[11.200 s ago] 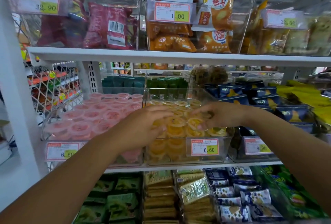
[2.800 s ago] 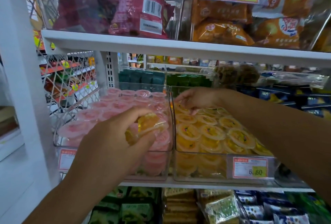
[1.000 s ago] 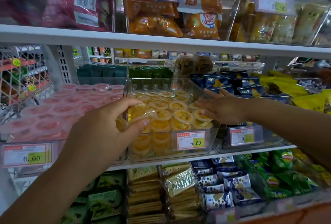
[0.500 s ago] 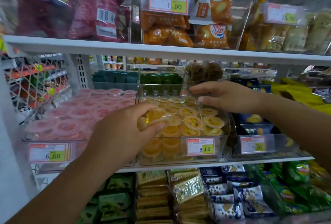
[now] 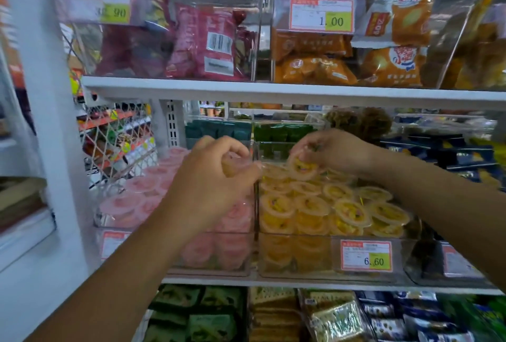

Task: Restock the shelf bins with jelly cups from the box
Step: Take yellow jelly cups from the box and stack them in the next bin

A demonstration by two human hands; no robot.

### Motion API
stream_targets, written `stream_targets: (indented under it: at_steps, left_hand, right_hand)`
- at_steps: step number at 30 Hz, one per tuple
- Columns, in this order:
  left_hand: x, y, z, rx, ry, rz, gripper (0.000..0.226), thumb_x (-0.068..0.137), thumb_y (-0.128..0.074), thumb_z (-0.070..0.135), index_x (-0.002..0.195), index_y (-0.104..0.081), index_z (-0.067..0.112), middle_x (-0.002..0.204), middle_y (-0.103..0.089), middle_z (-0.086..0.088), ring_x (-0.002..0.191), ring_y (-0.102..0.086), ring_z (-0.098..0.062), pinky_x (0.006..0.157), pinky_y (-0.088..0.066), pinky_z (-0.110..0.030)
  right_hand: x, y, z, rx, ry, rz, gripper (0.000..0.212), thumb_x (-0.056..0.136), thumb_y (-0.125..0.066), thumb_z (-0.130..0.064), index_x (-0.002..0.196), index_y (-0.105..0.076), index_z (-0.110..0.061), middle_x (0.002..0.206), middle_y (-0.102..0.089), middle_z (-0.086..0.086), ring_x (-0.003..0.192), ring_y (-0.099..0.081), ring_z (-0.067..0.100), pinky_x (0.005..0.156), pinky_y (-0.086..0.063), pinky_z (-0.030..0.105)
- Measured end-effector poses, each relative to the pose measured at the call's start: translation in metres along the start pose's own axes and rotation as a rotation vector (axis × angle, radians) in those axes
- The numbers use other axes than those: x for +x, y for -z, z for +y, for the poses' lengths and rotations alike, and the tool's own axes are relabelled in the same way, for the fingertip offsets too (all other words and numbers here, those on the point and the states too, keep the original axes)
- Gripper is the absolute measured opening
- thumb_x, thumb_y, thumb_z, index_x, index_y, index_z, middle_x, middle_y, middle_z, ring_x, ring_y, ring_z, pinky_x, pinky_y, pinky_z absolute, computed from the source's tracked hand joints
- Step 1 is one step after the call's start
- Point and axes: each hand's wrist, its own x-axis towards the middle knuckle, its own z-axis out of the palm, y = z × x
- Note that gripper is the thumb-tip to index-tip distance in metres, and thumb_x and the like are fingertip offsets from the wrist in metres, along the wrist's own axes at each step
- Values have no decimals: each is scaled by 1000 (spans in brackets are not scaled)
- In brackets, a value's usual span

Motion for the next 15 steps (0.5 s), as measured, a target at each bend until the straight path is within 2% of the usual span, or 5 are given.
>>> stream_targets:
  at_steps: [2,6,10,13,15]
  left_hand:
    - [2,7,-7,-126,37,-34,20,77,-54,52,88,-59,36,95,-45,11,72,-50,0,61,-35,-23]
    - [2,12,-21,-307,88,-126,25,68,-51,26,90,-61,27,75,-40,7,47,-41,1,57,-35,-25]
    - [6,13,-32,-322,100,-99,20,85,-57,10,94,-61,28,77,-42,9,51,-42,2,58,-35,-25]
    - [10,9,-33,-292,37,-84,22,87,-58,9,92,-61,31,87,-50,12,58,-49,6,55,-40,-14]
    - [12,4,-32,-279,-21,-90,22,88,-62,11,87,-61,32,93,-52,15,65,-52,9,52,-39,-7]
  right_hand:
    - [28,-11,14,-16,-94,-23,21,97,-57,-20,114,-67,-15,108,-67,5,87,-66,16,73,-57,28]
    - [66,-27,30,6,-267,-71,23,96,-58,-13,117,-63,-6,104,-67,13,71,-68,18,63,-58,26]
    - [80,-26,43,124,-474,-185,31,96,-55,-6,126,-56,0,107,-61,14,70,-64,15,57,-55,22]
    - [83,-24,49,135,-536,-206,29,96,-55,-8,124,-57,-3,82,-57,8,60,-54,11,53,-48,20]
    - [81,-23,49,111,-537,-210,26,95,-56,-9,121,-59,-5,74,-56,7,58,-53,11,54,-45,21]
